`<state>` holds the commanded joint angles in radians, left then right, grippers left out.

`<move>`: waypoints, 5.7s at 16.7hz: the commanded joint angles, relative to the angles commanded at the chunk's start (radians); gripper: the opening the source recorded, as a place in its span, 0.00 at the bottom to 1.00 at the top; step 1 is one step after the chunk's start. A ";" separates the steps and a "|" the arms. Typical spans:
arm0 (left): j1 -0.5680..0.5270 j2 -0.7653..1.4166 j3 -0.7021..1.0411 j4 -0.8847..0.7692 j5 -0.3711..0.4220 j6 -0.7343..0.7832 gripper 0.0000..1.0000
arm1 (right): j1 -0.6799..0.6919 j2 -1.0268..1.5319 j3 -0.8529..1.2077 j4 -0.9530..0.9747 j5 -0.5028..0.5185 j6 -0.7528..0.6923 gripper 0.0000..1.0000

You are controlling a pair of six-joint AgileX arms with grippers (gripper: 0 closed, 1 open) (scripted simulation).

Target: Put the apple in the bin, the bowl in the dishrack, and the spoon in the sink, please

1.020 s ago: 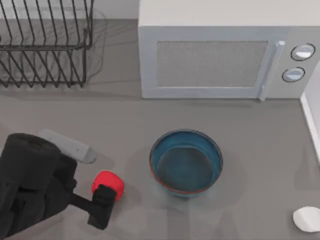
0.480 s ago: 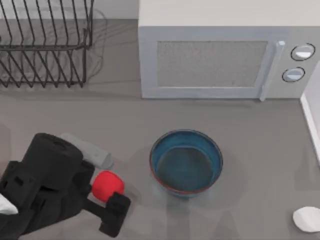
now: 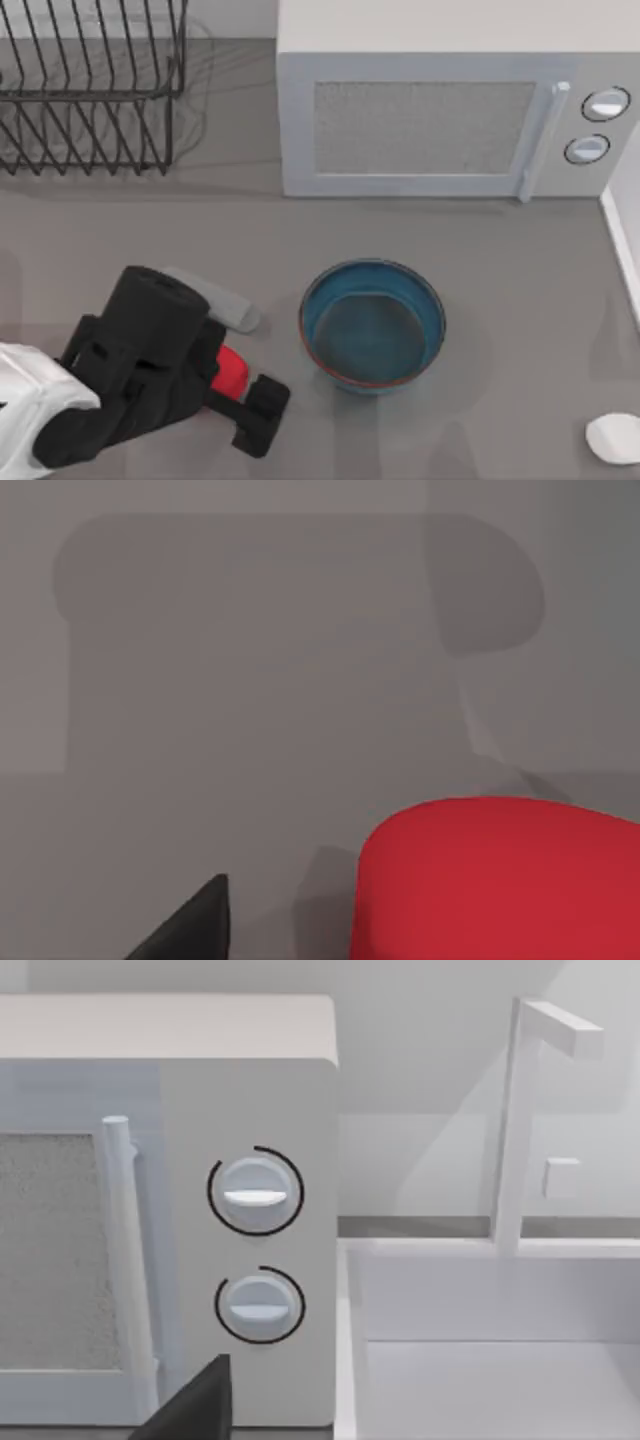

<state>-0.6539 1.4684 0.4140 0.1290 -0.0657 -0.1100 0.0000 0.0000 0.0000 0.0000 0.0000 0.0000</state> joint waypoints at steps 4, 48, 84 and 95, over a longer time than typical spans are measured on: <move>0.009 0.111 0.001 0.110 0.006 0.008 1.00 | 0.000 0.000 0.000 0.000 0.000 0.000 1.00; 0.007 -0.219 0.245 -0.459 -0.007 0.008 0.00 | 0.000 0.000 0.000 0.000 0.000 0.000 1.00; 1.086 0.033 0.870 -1.476 0.106 2.152 0.00 | 0.000 0.000 0.000 0.000 0.000 0.000 1.00; 1.104 0.079 0.629 -1.200 0.088 2.167 0.00 | 0.000 0.000 0.000 0.000 0.000 0.000 1.00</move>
<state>0.4503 1.5478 1.0426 -1.0711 0.0223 2.0569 0.0000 0.0000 0.0000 0.0000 0.0000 0.0000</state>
